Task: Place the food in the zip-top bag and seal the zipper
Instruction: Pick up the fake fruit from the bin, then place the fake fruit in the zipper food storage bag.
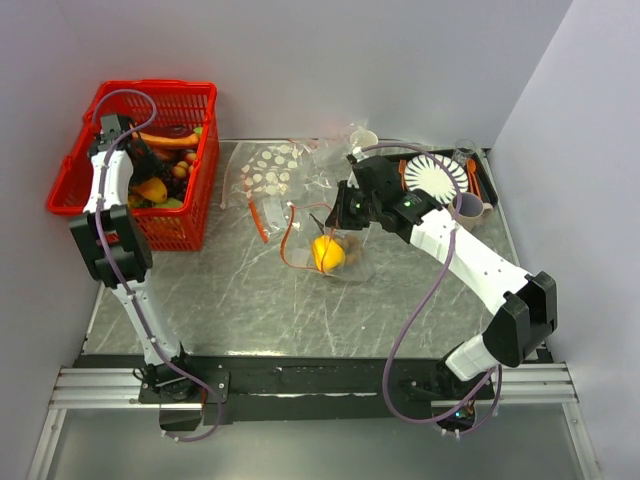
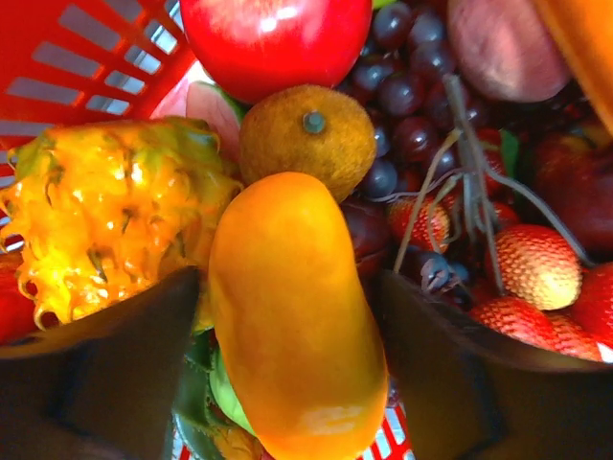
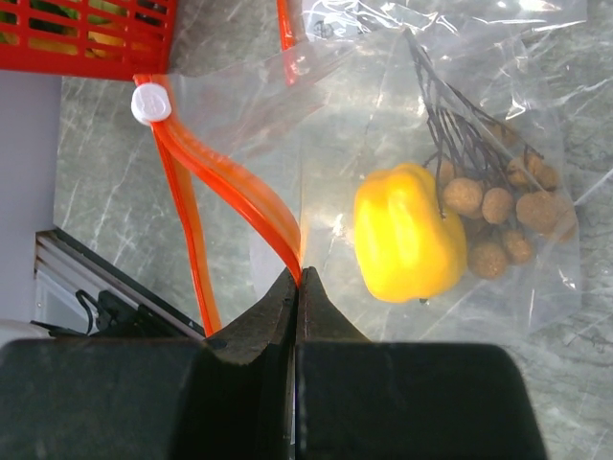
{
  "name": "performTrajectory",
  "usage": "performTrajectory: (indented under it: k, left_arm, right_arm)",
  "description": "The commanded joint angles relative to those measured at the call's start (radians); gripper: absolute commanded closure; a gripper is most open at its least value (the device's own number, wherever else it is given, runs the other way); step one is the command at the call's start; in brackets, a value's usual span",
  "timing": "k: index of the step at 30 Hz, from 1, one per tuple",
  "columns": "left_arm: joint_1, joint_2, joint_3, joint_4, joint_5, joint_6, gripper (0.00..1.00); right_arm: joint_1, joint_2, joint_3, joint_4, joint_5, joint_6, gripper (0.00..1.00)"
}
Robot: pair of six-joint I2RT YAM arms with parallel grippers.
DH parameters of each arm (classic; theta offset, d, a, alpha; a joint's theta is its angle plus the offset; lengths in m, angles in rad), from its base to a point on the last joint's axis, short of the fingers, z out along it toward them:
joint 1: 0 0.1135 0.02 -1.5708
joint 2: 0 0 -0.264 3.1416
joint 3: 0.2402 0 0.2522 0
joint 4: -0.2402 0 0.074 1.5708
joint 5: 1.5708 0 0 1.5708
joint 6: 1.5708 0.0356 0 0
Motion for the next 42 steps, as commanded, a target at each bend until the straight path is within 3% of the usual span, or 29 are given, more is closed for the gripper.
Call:
performTrajectory:
  k: [1, 2, 7, 22, 26, 33, 42]
  left_arm:
    - [0.002, -0.011, 0.055, -0.024, 0.032, 0.027, 0.31]
    - [0.002, -0.025, 0.054, -0.028, 0.024, 0.029, 0.40]
    - [0.002, -0.224, -0.014, 0.015, 0.024, 0.029, 0.65]
    - [-0.105, -0.867, -0.560, 0.408, 0.429, -0.172, 0.65]
    - [-0.318, -0.953, -0.712, 0.590, 0.455, -0.249, 0.66]
    - [-0.635, -0.952, -0.926, 0.896, 0.435, -0.335, 0.67]
    - [-0.874, -0.831, -0.921, 0.891, 0.317, -0.249, 0.66]
  right_arm:
    - [-0.003, -0.056, -0.001, 0.037, 0.001, -0.014, 1.00]
    - [-0.003, -0.059, -0.001, 0.035, 0.004, -0.014, 1.00]
    - [-0.003, -0.066, -0.007, 0.032, 0.018, -0.012, 1.00]
    - [-0.004, -0.027, 0.045, 0.012, 0.014, -0.015, 1.00]
    - [-0.003, -0.010, 0.069, 0.012, -0.025, -0.009, 1.00]
    - [-0.007, 0.002, 0.109, 0.006, -0.081, 0.009, 1.00]
    - [-0.018, -0.015, 0.137, -0.006, -0.100, 0.028, 1.00]
